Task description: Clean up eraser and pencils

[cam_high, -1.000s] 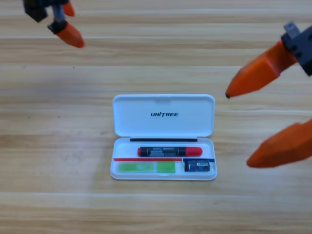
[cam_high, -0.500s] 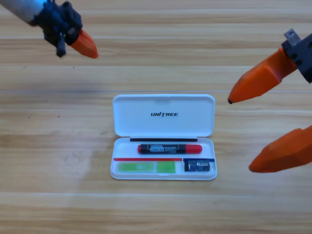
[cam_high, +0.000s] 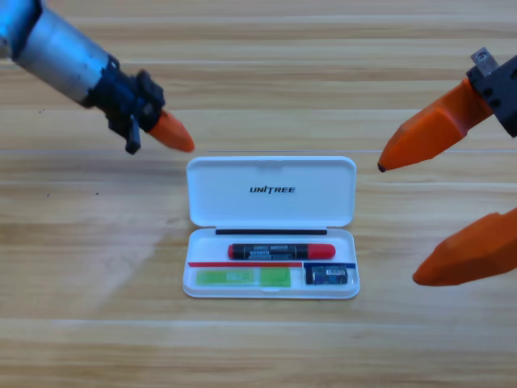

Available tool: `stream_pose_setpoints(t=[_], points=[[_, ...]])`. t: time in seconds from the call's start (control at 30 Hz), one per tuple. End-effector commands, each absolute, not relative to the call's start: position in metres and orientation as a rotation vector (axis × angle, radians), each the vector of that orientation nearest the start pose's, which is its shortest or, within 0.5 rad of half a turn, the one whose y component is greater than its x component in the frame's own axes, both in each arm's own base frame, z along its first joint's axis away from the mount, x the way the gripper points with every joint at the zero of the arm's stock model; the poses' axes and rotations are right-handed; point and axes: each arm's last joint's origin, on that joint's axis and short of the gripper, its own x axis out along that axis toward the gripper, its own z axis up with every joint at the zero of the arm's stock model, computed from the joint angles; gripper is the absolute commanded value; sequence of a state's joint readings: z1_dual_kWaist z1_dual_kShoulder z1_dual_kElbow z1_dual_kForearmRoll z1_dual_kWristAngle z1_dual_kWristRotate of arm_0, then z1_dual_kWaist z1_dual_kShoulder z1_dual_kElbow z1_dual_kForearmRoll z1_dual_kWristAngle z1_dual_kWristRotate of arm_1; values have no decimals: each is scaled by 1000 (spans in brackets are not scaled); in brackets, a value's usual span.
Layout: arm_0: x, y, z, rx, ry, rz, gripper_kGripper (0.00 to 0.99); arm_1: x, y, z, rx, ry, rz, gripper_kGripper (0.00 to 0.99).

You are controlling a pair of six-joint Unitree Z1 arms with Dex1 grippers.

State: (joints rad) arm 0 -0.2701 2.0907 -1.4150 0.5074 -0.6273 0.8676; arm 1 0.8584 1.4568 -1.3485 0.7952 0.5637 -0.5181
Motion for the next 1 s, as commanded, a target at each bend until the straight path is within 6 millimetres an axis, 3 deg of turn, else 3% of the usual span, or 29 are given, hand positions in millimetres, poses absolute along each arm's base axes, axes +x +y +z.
stream_pose_setpoints(t=[0.03, 0.43, 1.0], points=[[394, -159, 170, 439, 885, -1319, 0, 140, 193, 399, -518, 592, 1524, 983], [382, -188, 163, 409, 945, -1432, 0, 140, 194, 400, -511, 596, 1520, 983], [358, -206, 186, 436, 931, -1503, 0, 141, 195, 399, -505, 605, 1517, 983]])
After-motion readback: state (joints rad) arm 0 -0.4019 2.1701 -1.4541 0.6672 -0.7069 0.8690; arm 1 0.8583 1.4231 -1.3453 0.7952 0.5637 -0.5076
